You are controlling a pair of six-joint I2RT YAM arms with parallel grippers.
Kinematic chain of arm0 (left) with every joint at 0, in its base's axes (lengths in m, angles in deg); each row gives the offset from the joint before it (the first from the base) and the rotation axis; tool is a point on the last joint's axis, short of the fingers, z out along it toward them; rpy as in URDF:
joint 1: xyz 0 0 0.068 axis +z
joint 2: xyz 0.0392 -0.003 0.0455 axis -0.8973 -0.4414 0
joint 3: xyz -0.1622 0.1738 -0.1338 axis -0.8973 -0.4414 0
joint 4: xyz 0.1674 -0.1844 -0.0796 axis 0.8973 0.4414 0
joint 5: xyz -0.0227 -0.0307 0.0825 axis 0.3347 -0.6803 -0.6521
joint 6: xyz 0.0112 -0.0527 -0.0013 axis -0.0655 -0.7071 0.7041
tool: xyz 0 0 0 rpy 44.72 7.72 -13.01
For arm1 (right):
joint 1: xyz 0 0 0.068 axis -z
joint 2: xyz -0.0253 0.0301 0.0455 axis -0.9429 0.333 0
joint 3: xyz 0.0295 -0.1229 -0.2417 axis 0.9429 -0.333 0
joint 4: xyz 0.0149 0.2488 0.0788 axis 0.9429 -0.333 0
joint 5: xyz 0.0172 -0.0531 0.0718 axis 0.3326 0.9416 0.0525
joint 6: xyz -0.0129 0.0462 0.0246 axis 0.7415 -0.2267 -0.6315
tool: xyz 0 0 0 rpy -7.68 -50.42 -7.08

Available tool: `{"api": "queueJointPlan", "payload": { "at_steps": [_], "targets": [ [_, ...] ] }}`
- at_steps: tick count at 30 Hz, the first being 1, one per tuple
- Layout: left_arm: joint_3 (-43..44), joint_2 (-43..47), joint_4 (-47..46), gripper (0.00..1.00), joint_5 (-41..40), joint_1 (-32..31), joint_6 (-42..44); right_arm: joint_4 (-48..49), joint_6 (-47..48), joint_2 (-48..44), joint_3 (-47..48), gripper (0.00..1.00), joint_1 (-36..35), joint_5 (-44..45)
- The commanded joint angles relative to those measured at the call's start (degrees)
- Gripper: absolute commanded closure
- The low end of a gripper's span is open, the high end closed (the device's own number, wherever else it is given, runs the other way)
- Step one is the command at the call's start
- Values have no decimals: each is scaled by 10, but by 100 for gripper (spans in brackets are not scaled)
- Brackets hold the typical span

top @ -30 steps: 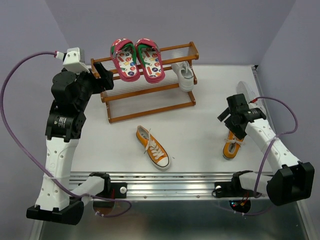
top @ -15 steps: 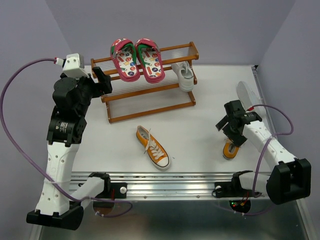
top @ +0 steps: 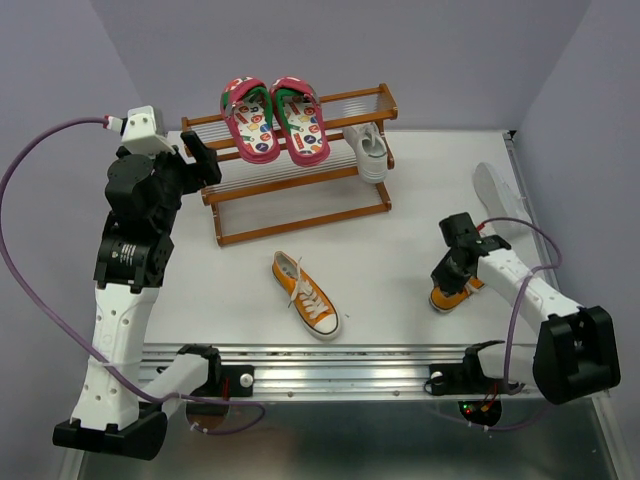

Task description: Place and organize the shoes onto the shoe shelf

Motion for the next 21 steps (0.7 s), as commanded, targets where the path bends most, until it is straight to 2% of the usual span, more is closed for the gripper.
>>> {"api": "queueJointPlan", "payload": {
  "at_steps": [1,9,13,21],
  "targets": [
    [-1,2,-28,8,-18,-2,-5,47,79,-13,65,99,-47,-5],
    [13,5,-20,8,-54,-2,-4,23,133,64,184,99,-263,47],
    [20,10,-11,8,-66,-2,0,44,175,97,238,99,-323,41],
    [19,18,7,8,-91,-2,-11,66,291,194,368,99,-346,-24]
  ]
}}
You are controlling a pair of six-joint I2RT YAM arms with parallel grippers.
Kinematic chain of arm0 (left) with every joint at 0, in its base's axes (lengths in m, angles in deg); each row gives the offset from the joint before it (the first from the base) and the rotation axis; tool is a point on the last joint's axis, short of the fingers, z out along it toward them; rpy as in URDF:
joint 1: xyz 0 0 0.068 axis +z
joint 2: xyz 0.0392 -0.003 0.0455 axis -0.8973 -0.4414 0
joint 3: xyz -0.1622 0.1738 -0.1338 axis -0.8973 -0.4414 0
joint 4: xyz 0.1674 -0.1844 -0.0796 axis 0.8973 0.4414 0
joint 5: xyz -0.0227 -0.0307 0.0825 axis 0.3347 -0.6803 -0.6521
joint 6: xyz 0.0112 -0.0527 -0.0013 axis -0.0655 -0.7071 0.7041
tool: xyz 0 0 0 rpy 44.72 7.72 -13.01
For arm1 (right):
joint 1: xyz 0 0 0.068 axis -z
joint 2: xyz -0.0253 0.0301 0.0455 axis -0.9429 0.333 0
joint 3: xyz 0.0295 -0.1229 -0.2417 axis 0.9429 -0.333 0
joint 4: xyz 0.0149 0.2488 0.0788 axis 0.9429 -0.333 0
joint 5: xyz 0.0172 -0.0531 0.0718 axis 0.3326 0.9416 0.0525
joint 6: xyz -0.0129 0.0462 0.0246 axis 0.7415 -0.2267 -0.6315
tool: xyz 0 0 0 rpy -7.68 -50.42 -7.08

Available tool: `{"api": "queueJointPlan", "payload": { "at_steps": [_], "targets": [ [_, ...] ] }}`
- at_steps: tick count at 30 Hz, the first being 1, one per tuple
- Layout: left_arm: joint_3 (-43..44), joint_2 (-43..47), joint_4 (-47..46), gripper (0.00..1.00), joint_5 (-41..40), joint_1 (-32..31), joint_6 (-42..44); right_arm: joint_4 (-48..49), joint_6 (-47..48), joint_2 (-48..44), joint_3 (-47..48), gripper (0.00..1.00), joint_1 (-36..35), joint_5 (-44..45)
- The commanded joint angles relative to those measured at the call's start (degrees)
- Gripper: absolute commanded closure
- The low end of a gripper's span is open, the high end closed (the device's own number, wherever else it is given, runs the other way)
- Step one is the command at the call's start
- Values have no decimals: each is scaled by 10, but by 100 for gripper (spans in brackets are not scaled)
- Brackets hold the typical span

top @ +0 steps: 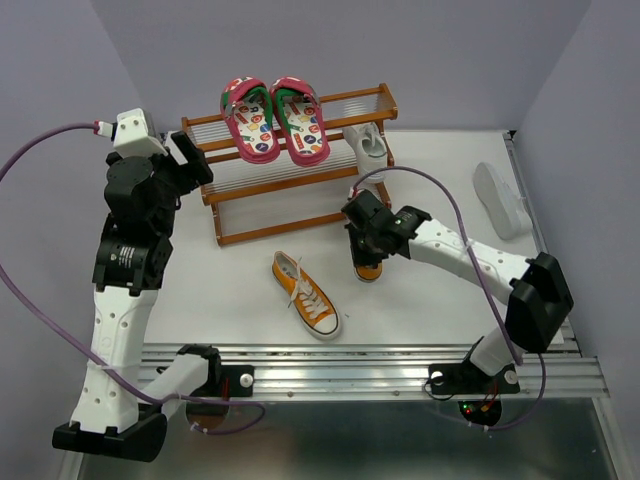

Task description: Place and organize the shoes onto the shoe shelf

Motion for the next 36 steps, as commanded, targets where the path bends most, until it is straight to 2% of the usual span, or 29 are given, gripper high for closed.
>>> {"api": "queueJointPlan", "payload": {
  "at_steps": [1,5,11,19,27,34,36],
  "targets": [
    [20,16,0,8,-21,-2,-4,53,85,36,81,99,-5,-16],
    [24,18,5,8,-26,-2,-4,59,96,93,132,99,-18,-46],
    [36,17,19,8,-52,-2,5,75,106,160,194,99,-44,-33],
    [35,25,20,8,-42,-2,0,111,130,211,248,99,-50,-8],
    [30,32,20,8,-38,-2,-4,155,149,236,261,99,-55,-2],
    [27,31,22,8,-22,-2,-10,244,163,241,215,99,-55,-6],
    [26,32,24,8,-19,-2,-13,245,159,248,217,94,-55,-7]
  ]
}}
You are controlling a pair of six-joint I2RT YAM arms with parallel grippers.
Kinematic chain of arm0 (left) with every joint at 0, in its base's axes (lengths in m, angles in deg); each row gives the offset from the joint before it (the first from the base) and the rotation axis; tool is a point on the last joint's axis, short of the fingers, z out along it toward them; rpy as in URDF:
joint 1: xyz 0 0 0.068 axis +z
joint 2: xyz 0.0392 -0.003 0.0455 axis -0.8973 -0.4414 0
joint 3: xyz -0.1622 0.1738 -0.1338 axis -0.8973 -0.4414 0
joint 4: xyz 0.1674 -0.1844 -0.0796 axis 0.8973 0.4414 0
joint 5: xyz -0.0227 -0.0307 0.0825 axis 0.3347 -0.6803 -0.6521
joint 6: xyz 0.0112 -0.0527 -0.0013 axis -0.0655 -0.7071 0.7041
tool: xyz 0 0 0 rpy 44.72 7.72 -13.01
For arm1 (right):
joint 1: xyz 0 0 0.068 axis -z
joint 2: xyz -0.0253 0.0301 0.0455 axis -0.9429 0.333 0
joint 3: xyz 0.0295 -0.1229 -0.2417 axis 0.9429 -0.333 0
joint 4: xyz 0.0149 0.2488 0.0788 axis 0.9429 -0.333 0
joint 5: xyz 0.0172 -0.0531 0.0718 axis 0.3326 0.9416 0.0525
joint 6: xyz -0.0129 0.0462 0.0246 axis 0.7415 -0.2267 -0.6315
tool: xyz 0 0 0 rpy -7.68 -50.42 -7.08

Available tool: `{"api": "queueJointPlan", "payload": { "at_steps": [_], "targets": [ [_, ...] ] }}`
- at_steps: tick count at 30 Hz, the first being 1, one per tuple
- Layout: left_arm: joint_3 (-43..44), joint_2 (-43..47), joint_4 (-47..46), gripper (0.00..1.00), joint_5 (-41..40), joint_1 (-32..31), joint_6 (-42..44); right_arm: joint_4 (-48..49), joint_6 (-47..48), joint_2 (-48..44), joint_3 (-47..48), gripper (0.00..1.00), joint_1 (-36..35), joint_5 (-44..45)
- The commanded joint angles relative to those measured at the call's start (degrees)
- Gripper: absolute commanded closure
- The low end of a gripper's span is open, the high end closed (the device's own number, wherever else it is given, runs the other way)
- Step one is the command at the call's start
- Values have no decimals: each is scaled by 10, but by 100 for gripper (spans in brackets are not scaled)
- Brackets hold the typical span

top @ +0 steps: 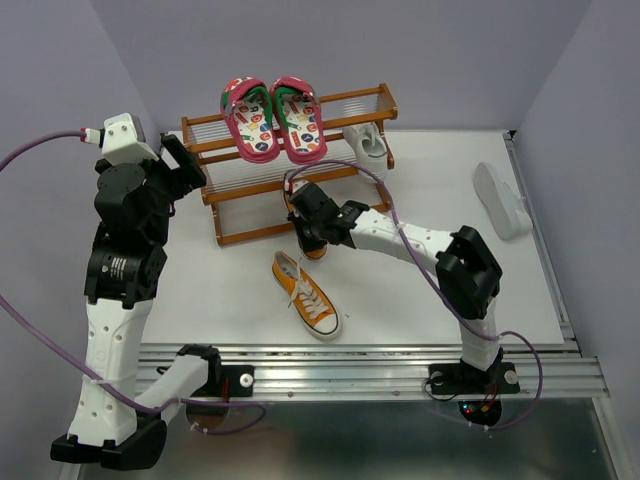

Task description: Place and organize the shoes onto the shoe shelf

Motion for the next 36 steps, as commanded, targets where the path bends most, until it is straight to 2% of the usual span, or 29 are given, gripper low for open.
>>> {"api": "queueJointPlan", "payload": {
  "at_steps": [1,4,6,12,20,29,31,32,35,36],
  "targets": [
    [8,10,-12,8,12,-2,-10,100,17,3,2,76,-4,10],
    [3,14,-11,8,9,-2,-10,100,11,-5,-13,63,-4,3],
    [3,15,-11,8,9,-2,-10,100,6,-11,-21,59,-4,1],
    [1,10,-17,8,15,-2,-12,100,-21,-39,-69,58,-4,-7],
    [-4,7,-22,8,20,-2,-13,146,-62,-89,-144,58,-14,-6],
    [-6,7,-24,8,22,-2,-13,252,-68,-157,-255,55,-14,35],
    [-8,7,-24,8,23,-2,-13,301,-62,-178,-288,41,-20,46],
    [-10,7,-24,8,23,-1,-13,324,-55,-191,-322,31,-20,54],
    [-15,4,-25,8,27,-1,-11,396,-29,-208,-367,18,-25,74],
    [-15,1,-24,8,27,-2,-13,415,-22,-211,-395,18,-32,85]
  ]
}}
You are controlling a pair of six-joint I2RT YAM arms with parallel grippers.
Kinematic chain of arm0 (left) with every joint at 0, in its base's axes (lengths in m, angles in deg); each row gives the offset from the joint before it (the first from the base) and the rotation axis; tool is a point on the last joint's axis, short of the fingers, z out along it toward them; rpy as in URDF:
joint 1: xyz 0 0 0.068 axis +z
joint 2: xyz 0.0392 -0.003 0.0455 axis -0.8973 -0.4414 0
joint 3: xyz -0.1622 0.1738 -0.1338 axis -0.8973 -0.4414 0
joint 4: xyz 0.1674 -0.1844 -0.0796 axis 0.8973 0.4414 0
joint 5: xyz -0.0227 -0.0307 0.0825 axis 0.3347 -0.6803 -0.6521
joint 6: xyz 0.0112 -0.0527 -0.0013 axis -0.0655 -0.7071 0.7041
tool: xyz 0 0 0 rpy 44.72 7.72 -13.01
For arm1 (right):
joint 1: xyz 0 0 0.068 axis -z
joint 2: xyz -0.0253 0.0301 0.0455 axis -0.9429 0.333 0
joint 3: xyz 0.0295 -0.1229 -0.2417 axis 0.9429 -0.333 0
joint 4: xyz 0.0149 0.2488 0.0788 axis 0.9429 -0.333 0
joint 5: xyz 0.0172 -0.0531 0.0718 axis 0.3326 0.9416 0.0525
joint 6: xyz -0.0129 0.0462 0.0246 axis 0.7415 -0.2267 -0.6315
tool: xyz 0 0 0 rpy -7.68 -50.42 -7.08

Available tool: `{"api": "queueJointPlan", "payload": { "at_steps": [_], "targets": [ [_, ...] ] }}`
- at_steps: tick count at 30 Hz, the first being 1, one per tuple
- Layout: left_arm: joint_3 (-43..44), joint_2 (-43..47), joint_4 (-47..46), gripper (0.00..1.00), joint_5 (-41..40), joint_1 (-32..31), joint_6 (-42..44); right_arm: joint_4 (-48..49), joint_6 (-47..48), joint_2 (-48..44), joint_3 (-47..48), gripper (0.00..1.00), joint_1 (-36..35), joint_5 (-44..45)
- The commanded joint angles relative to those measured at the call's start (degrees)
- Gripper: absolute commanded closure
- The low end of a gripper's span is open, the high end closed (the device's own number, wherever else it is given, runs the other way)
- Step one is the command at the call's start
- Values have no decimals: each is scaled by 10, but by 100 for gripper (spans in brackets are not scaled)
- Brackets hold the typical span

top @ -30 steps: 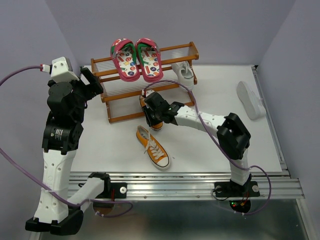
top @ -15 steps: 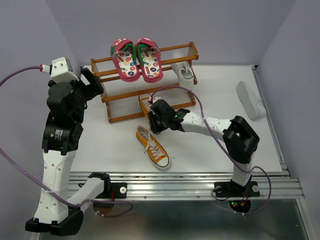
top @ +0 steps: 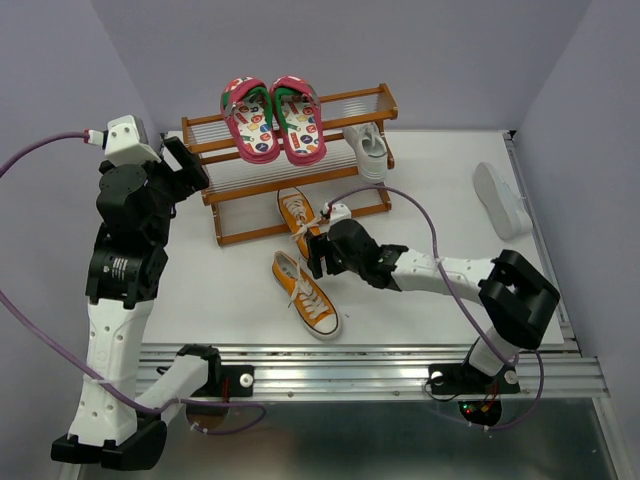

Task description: Place and organize the shoes onto the shoe shelf

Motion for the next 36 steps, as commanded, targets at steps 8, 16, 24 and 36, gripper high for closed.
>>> {"api": "queueJointPlan", "payload": {
  "at_steps": [8,16,24,36],
  "targets": [
    [-19,-10,-29,9,19,-2,-7,316,78,-40,-151,9,-30,94],
    [-29,-7,-34,9,12,-2,-11,360,118,-18,-151,11,-47,98],
    [-38,2,-31,9,-1,-2,-19,385,128,28,-130,17,-48,144],
    [-46,7,-36,9,-12,-2,-18,399,127,83,-84,33,-48,154]
  ]
}}
